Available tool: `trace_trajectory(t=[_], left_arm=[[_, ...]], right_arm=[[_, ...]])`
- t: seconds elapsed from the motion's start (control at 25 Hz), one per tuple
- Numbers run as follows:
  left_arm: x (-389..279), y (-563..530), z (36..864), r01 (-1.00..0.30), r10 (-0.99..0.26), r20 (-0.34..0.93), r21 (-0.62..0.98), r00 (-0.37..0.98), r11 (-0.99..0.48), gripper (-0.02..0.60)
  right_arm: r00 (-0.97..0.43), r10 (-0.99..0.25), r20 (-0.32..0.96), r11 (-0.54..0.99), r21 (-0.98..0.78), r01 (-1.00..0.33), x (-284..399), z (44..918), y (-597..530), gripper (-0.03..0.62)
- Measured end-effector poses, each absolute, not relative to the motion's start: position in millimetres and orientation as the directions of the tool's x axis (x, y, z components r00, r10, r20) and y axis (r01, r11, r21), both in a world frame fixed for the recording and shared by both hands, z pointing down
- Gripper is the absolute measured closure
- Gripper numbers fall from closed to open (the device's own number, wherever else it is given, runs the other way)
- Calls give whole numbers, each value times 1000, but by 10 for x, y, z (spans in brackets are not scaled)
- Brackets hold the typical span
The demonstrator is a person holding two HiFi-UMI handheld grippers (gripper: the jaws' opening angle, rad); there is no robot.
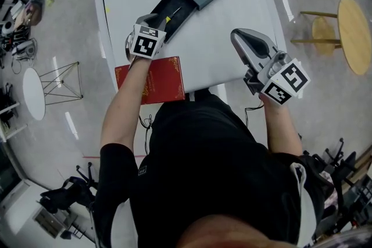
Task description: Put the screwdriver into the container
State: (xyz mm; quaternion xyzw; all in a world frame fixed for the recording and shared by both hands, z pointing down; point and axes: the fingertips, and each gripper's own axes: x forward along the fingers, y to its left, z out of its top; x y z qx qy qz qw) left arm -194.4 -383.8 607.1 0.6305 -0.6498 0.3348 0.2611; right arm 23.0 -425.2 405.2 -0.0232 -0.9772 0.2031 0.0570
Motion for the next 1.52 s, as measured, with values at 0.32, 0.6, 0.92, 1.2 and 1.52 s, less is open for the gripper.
trace_trajectory(t=[0.32, 0.6, 0.92, 1.2, 1.52], left_arm=[[-1961, -3600, 5473, -996, -761, 642, -67, -90, 62, 488], [-1905, -3287, 4864, -994, -867, 488, -2, -95, 108, 517], [-1882, -2467, 4217, -992, -945, 310, 41, -100, 118, 537], [-1889, -1641, 3853, -989, -964, 231, 36, -131, 143, 552], [-1926, -987, 3742, -983, -967, 198, 59, -160, 175, 563]], right_arm=[[-988, 131, 81, 921, -380, 91, 47, 3939, -4101, 563], [-988, 139, 74, 938, -328, 108, -54, 3717, -3866, 563], [-993, 109, 53, 957, -274, 91, -117, 3457, -3256, 563], [-999, 40, 30, 973, -228, 32, -40, 3240, -2779, 563], [-998, -48, 39, 978, -204, -55, 235, 3157, -2382, 563]])
